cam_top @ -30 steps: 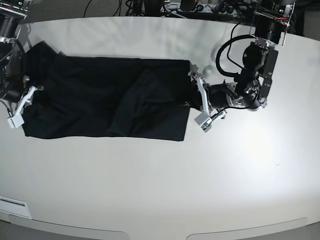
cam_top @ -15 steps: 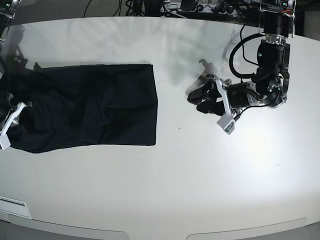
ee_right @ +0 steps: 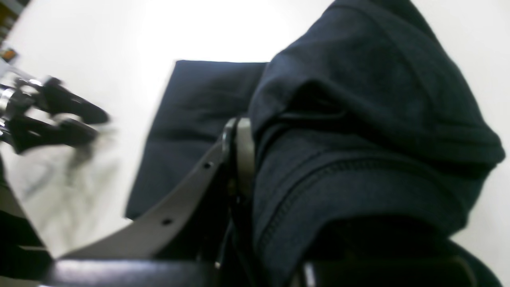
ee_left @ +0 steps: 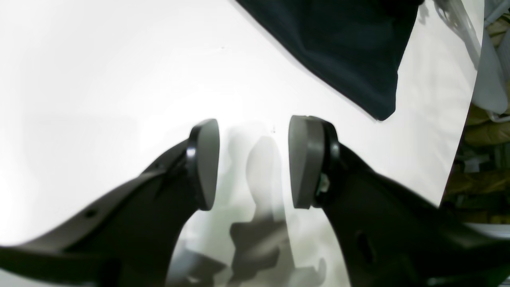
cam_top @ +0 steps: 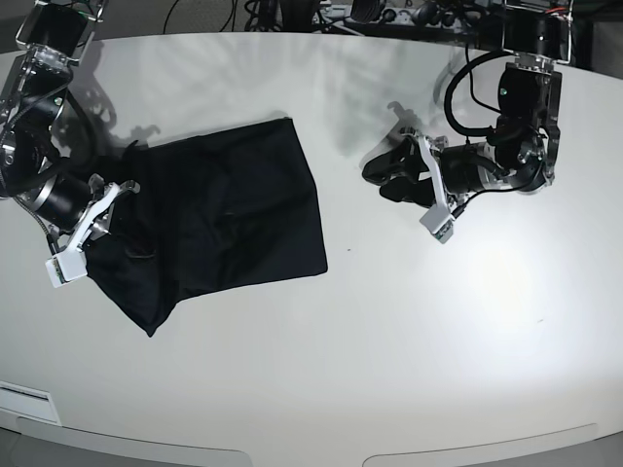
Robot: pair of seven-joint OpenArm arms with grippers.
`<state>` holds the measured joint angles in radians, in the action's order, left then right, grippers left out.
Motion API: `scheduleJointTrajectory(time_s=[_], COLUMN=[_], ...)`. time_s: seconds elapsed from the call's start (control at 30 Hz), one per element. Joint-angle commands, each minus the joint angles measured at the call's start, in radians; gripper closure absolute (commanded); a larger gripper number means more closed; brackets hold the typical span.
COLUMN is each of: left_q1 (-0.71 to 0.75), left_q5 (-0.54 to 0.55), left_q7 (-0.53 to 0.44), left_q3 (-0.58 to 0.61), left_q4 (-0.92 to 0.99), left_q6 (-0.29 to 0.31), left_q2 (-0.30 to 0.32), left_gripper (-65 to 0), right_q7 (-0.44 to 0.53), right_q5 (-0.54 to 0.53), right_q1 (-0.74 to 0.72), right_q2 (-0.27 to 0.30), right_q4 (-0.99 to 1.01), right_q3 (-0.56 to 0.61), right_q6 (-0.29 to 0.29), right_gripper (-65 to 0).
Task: Fold the T-shirt properly
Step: 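Lift the shirt bundle with the right gripper and carry it toward the left gripper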
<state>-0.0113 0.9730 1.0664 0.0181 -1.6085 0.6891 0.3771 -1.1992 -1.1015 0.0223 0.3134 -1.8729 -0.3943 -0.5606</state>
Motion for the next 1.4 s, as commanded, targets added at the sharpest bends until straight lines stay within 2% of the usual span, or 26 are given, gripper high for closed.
scheduleJointTrajectory(time_s=[0.0,0.2,0.3,0.47,0.6,0.63,0.67,0.73,0.77,0.87,0.97,1.07,1.23,1.3,1.37], left_q1=[-0.017,-0.017,-0.017,-0.017,-0.017,-0.017,-0.018,-0.02,-0.023,-0.048,-0.072,-0.088,-0.13,-0.137,-0.135], left_q5=[0.031,0.03,0.03,0.03,0.031,0.031,0.031,0.031,0.031,0.027,0.027,0.03,0.039,0.039,0.042], left_q7=[-0.023,-0.024,-0.032,-0.042,-0.045,-0.046,-0.049,-0.053,-0.053,-0.048,-0.04,-0.034,-0.018,-0.019,-0.018], left_q3=[-0.007,-0.007,-0.007,-0.007,-0.007,-0.007,-0.007,-0.007,-0.008,-0.007,-0.008,-0.009,-0.076,-0.137,-0.208], left_q4=[-0.016,-0.016,-0.016,-0.016,-0.016,-0.016,-0.016,-0.016,-0.016,-0.016,-0.017,-0.017,-0.017,-0.017,-0.017], left_q6=[0.009,0.009,0.009,0.009,0.009,0.009,0.009,0.009,0.009,0.009,0.009,0.009,0.009,0.009,0.009], left_q2=[0.008,0.008,0.008,0.008,0.008,0.008,0.008,0.008,0.008,0.011,0.013,0.032,0.089,0.097,0.097], left_gripper=[-29.9,-29.9,-29.9,-29.9,-29.9,-29.9,-29.9,-29.9,-29.9,-29.9,-29.9,-29.9,-29.9,-29.9,-29.9], right_q7=[0.023,0.019,-0.003,-0.003,-0.002,-0.001,0.002,0.002,-0.001,-0.05,-0.108,-0.103,0.006,0.034,0.1], right_q5=[-0.047,-0.122,-0.158,-0.147,-0.085,-0.054,-0.018,0.04,0.059,0.085,0.085,0.085,0.092,0.188,0.379], right_q1=[-0.017,-0.017,-0.017,-0.016,-0.016,-0.016,-0.017,-0.023,-0.032,-0.103,-0.192,-0.228,-0.261,-0.257,-0.244], right_q2=[0.001,-0.099,-0.164,-0.246,-0.317,-0.338,-0.353,-0.357,-0.352,-0.298,-0.282,-0.283,-0.283,-0.283,-0.283], right_q4=[-0.017,-0.017,-0.017,-0.017,-0.007,0.003,0.014,0.034,0.034,0.034,0.034,0.034,0.034,0.034,0.034], right_q3=[-0.005,-0.005,-0.005,0.005,0.124,0.177,0.237,0.379,0.456,0.674,0.812,0.856,0.858,0.858,0.859], right_q6=[-0.011,-0.04,-0.076,-0.117,-0.138,-0.138,-0.138,-0.138,-0.138,-0.138,-0.138,-0.138,-0.138,-0.138,-0.138], right_gripper=[0.0,0.0,0.0,0.0,0.0,-5.4,-14.2,-31.8,-36.4,-37.3,-37.3,-37.3,-37.3,-37.3,-37.3])
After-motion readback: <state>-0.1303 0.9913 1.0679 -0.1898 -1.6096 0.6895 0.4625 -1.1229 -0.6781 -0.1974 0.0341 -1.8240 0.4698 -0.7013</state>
